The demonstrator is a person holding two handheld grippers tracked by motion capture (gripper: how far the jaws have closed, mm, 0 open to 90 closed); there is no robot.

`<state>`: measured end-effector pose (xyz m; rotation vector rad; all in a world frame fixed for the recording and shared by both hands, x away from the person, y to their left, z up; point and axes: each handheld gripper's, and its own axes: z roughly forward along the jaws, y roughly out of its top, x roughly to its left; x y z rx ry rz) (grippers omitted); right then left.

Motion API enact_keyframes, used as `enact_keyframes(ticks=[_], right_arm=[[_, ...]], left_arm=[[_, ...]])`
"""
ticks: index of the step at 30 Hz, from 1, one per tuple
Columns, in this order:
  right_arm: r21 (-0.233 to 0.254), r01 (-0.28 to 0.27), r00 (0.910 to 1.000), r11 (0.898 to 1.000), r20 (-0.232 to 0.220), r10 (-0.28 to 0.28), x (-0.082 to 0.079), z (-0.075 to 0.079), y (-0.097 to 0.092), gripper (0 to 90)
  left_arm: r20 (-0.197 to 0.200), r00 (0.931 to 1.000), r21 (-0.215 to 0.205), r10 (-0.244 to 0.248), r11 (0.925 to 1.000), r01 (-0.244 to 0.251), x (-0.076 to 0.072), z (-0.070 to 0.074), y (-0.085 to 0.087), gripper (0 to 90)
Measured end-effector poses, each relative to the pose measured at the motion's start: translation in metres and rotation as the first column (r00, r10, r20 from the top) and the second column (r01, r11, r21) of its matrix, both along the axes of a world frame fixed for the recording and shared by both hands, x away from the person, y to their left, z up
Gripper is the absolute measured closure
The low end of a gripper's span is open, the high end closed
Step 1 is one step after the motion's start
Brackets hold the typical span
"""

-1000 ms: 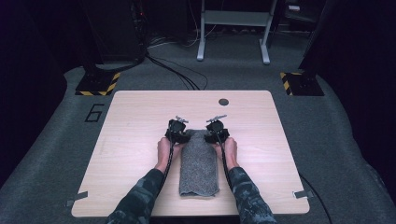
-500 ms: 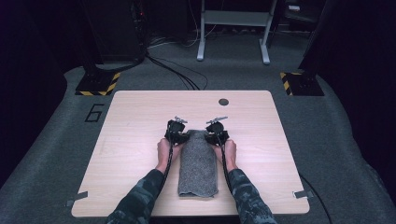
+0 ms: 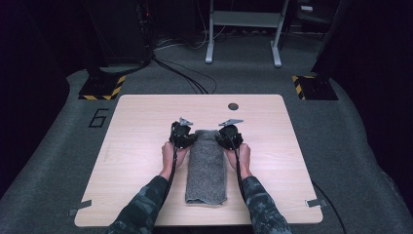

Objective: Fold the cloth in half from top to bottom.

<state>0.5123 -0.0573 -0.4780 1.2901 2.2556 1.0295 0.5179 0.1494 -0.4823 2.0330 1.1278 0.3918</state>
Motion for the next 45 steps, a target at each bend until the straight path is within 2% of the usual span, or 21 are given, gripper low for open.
enact_keyframes(ticks=[10, 14, 17, 19, 23, 30, 33, 39, 45], right_arm=[[0.004, -0.009, 0.9988, 1.000, 0.049, 0.009, 0.004, 0.017, 0.001, 86.8], [-0.015, -0.023, 0.9972, 1.000, 0.070, 0.024, 0.008, 0.024, 0.002, 86.8], [-0.009, -0.023, 0.9962, 1.000, 0.084, 0.023, 0.011, 0.032, 0.003, 86.8], [-0.011, -0.030, 0.9930, 1.000, 0.114, 0.031, 0.013, 0.041, 0.004, 86.8], [-0.009, -0.042, 0.9893, 0.999, 0.140, 0.043, 0.014, 0.052, 0.006, 86.7], [0.027, -0.043, 0.9850, 0.999, 0.168, 0.038, 0.002, 0.056, -0.001, 86.7], [0.020, -0.056, 0.9811, 0.998, 0.187, 0.051, -0.006, 0.056, -0.003, 86.6], [0.035, -0.062, 0.9802, 0.997, 0.190, 0.055, -0.016, 0.051, -0.009, 86.5], [0.043, -0.079, 0.9757, 0.996, 0.208, 0.068, -0.024, 0.048, -0.014, 86.5]], left_arm=[[0.047, 0.9989, -0.004, -0.004, 1.0000, 0.005, 0.005, 0.016, 0.004, 86.3], [0.058, 0.9983, -0.010, 0.001, 0.9999, 0.000, 0.008, 0.023, 0.005, 86.3], [0.079, 0.9969, -0.009, -0.002, 1.0000, 0.003, 0.012, 0.033, 0.008, 86.3], [0.095, 0.9954, -0.022, 0.006, 0.9997, -0.004, 0.015, 0.042, 0.011, 86.3], [0.108, 0.9942, -0.017, 0.006, 0.9999, -0.004, 0.015, 0.047, 0.012, 86.2], [0.139, 0.9903, -0.040, -0.010, 0.9991, 0.016, 0.004, 0.051, 0.011, 86.0], [0.150, 0.9885, -0.048, -0.021, 0.9984, 0.029, -0.003, 0.051, 0.011, 85.9], [0.166, 0.9855, -0.054, -0.035, 0.9975, 0.044, -0.013, 0.047, 0.010, 85.7], [0.184, 0.9815, -0.058, -0.052, 0.9963, 0.064, -0.024, 0.047, 0.010, 85.7]])
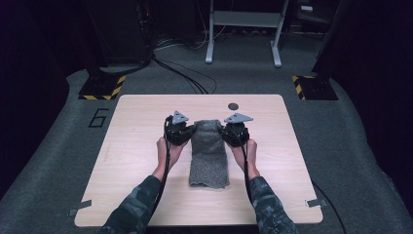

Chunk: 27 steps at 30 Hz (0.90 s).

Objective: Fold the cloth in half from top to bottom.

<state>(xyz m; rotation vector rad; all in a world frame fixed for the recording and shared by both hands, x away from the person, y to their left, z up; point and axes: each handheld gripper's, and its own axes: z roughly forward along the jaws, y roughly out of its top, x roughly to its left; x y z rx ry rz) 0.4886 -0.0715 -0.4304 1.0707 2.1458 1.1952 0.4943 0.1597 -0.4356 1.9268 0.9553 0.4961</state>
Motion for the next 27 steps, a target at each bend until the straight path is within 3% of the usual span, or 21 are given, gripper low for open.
enact_keyframes(ticks=[10, 14, 16, 18, 21, 27], right_arm=[[0.011, -0.012, 0.9994, 1.000, 0.034, 0.012, -0.006, 0.002, -0.004, 86.4], [-0.016, -0.018, 0.9990, 1.000, 0.040, 0.019, 0.002, 0.004, -0.002, 86.4], [-0.020, -0.020, 0.9994, 1.000, 0.027, 0.020, 0.011, 0.005, 0.000, 86.4], [-0.010, -0.023, 0.9988, 1.000, 0.042, 0.023, 0.016, 0.011, 0.001, 86.4], [-0.001, -0.030, 0.9973, 1.000, 0.067, 0.030, 0.013, 0.017, 0.003, 86.4], [0.011, -0.038, 0.9977, 0.999, 0.057, 0.037, -0.001, 0.008, -0.001, 86.3]], left_arm=[[0.036, 0.9992, -0.002, -0.017, 0.9998, 0.017, -0.010, 0.005, 0.000, 85.8], [0.025, 0.9996, 0.021, -0.012, 0.9997, 0.011, -0.001, 0.007, 0.001, 85.8], [0.027, 0.9996, 0.014, 0.007, 0.9999, -0.007, 0.007, 0.010, 0.003, 85.8], [0.034, 0.9993, 0.005, 0.017, 0.9998, -0.017, 0.009, 0.014, 0.006, 85.9], [0.050, 0.9986, -0.001, 0.016, 0.9999, -0.016, 0.005, 0.017, 0.007, 85.9], [0.051, 0.9985, 0.004, -0.017, 0.9998, 0.017, -0.011, 0.008, 0.005, 85.9]])
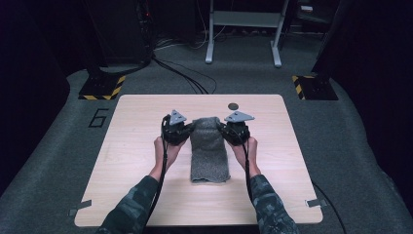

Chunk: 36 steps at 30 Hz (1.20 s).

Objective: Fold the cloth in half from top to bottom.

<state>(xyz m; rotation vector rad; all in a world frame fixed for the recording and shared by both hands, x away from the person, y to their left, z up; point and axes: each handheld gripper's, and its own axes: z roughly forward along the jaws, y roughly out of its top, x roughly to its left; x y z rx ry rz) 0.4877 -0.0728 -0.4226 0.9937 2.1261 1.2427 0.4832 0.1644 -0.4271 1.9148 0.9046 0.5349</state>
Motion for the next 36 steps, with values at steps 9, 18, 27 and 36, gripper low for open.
enact_keyframes(ticks=[9, 18, 27, 36], right_arm=[[0.003, -0.022, 0.9998, 1.000, 0.000, 0.022, -0.024, -0.016, -0.013, 85.5], [-0.027, -0.063, 0.9976, 0.998, -0.032, 0.062, -0.050, -0.039, -0.019, 84.5], [-0.071, -0.110, 0.9921, 0.991, -0.068, 0.105, -0.074, -0.060, -0.019, 80.6], [-0.019, -0.129, 0.9860, 0.991, -0.109, 0.126, -0.114, -0.058, -0.044, 63.6]], left_arm=[[-0.006, 0.9981, 0.010, -0.061, 0.9981, 0.061, -0.025, -0.015, -0.007, 85.9], [-0.049, 0.9954, 0.010, -0.082, 0.9965, 0.083, -0.045, -0.042, -0.009, 85.7], [-0.132, 0.9822, 0.000, -0.134, 0.9908, 0.135, -0.068, -0.065, -0.006, 81.2], [-0.162, 0.9696, -0.058, -0.183, 0.9827, 0.176, -0.098, -0.053, 0.014, 44.3]])
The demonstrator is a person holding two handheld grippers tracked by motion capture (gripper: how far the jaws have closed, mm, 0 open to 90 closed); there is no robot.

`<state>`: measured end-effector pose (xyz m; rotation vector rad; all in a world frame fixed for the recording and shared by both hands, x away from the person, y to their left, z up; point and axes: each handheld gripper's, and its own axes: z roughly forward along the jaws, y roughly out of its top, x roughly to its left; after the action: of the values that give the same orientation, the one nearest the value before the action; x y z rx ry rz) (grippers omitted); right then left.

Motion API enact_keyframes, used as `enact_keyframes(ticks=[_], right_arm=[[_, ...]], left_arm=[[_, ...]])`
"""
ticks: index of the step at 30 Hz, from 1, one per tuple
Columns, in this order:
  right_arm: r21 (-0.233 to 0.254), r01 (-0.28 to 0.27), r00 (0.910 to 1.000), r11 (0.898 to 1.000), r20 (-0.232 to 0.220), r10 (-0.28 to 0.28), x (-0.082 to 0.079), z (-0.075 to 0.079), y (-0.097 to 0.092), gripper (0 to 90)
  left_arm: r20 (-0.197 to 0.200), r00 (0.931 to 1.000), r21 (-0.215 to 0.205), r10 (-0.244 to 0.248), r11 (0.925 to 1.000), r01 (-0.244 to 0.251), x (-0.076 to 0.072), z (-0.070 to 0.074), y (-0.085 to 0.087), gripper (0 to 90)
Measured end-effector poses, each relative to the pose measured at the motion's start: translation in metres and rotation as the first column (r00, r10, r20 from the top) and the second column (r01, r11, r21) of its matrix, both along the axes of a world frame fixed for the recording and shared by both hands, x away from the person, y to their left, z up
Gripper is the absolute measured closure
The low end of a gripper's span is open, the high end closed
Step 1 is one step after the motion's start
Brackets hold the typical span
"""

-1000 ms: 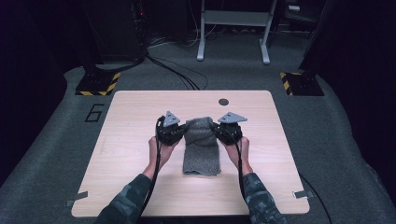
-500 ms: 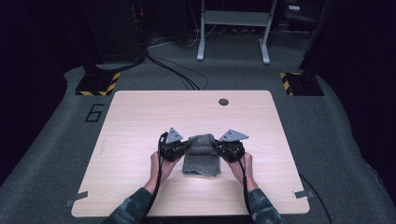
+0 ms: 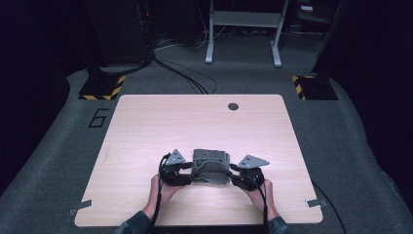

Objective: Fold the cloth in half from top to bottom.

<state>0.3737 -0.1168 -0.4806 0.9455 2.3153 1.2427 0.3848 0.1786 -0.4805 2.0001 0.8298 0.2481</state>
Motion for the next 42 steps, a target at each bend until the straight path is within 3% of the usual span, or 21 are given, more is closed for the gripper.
enact_keyframes(ticks=[3, 5, 7, 10, 11, 13, 17, 23, 26, 27, 28, 30, 34, 36, 37, 40, 42], right_arm=[[0.038, 0.020, 0.9998, 0.999, 0.007, -0.020, -0.003, 0.014, -0.014, 59.1], [0.051, 0.049, 0.9987, 0.997, 0.006, -0.050, 0.002, 0.020, -0.016, 56.7], [0.032, 0.077, 0.9965, 0.997, -0.034, -0.076, 0.014, 0.022, -0.008, 49.4], [-0.011, 0.077, 0.9925, 0.997, -0.094, -0.078, 0.026, 0.011, 0.008, 44.8], [-0.057, 0.083, 0.9890, 0.995, -0.118, -0.089, 0.029, 0.002, 0.015, 43.3], [-0.090, 0.087, 0.9826, 0.992, -0.156, -0.101, 0.030, -0.012, 0.022, 41.3], [-0.138, 0.129, 0.9745, 0.982, -0.166, -0.151, 0.031, -0.027, 0.025, 39.7], [-0.168, 0.140, 0.9728, 0.976, -0.160, -0.167, 0.039, -0.028, 0.024, 37.7], [-0.126, 0.129, 0.9781, 0.984, -0.147, -0.147, 0.038, -0.018, 0.017, 34.0], [-0.100, 0.148, 0.9742, 0.984, -0.156, -0.163, 0.037, -0.013, 0.017, 34.4], [-0.100, 0.136, 0.9787, 0.986, -0.140, -0.150, 0.038, -0.011, 0.016, 33.4], [-0.100, 0.136, 0.9782, 0.986, -0.144, -0.149, 0.042, -0.010, 0.021, 31.2], [-0.133, 0.127, 0.9700, 0.983, -0.190, -0.151, 0.052, -0.024, 0.031, 27.6], [-0.155, 0.136, 0.9676, 0.978, -0.191, -0.165, 0.053, -0.029, 0.034, 24.8], [-0.162, 0.132, 0.9674, 0.978, -0.194, -0.163, 0.055, -0.031, 0.034, 23.8], [-0.173, 0.155, 0.9597, 0.973, -0.208, -0.190, 0.058, -0.034, 0.035, 17.6], [-0.179, 0.152, 0.9618, 0.972, -0.200, -0.187, 0.061, -0.035, 0.034, 16.5]], left_arm=[[0.040, 0.9982, -0.017, 0.045, 0.9989, -0.045, 0.000, 0.014, 0.014, 38.8], [0.040, 0.9970, -0.007, 0.066, 0.9978, -0.066, 0.009, 0.020, 0.018, 35.3], [0.025, 0.9963, 0.010, 0.083, 0.9965, -0.083, 0.020, 0.019, 0.013, 32.4], [-0.018, 0.9973, 0.089, 0.071, 0.9937, -0.069, 0.029, 0.002, -0.005, 29.6], [-0.029, 0.9976, 0.112, 0.063, 0.9919, -0.059, 0.030, -0.004, -0.009, 28.0], [-0.039, 0.9979, 0.153, 0.052, 0.9872, -0.045, 0.028, -0.015, -0.014, 26.6], [-0.065, 0.9955, 0.210, 0.069, 0.9761, -0.054, 0.022, -0.030, -0.017, 26.4], [-0.060, 0.9949, 0.188, 0.082, 0.9796, -0.069, 0.015, -0.027, -0.014, 26.4], [-0.029, 0.9931, 0.136, 0.114, 0.9847, -0.109, 0.018, -0.014, -0.008, 25.6], [-0.022, 0.9919, 0.132, 0.125, 0.9837, -0.122, 0.020, -0.010, -0.008, 25.3], [-0.016, 0.9900, 0.130, 0.140, 0.9820, -0.137, 0.025, -0.008, -0.010, 25.1], [-0.023, 0.9879, 0.152, 0.154, 0.9772, -0.149, 0.035, -0.008, -0.016, 23.7], [-0.050, 0.9830, 0.223, 0.176, 0.9614, -0.161, 0.047, -0.023, -0.025, 21.4], [-0.071, 0.9808, 0.238, 0.181, 0.9580, -0.160, 0.050, -0.029, -0.026, 19.0], [-0.066, 0.9769, 0.238, 0.203, 0.9540, -0.182, 0.050, -0.032, -0.027, 18.2], [-0.072, 0.9764, 0.258, 0.203, 0.9494, -0.179, 0.052, -0.035, -0.028, 15.5], [-0.079, 0.9754, 0.262, 0.206, 0.9483, -0.179, 0.053, -0.036, -0.027, 15.1]])
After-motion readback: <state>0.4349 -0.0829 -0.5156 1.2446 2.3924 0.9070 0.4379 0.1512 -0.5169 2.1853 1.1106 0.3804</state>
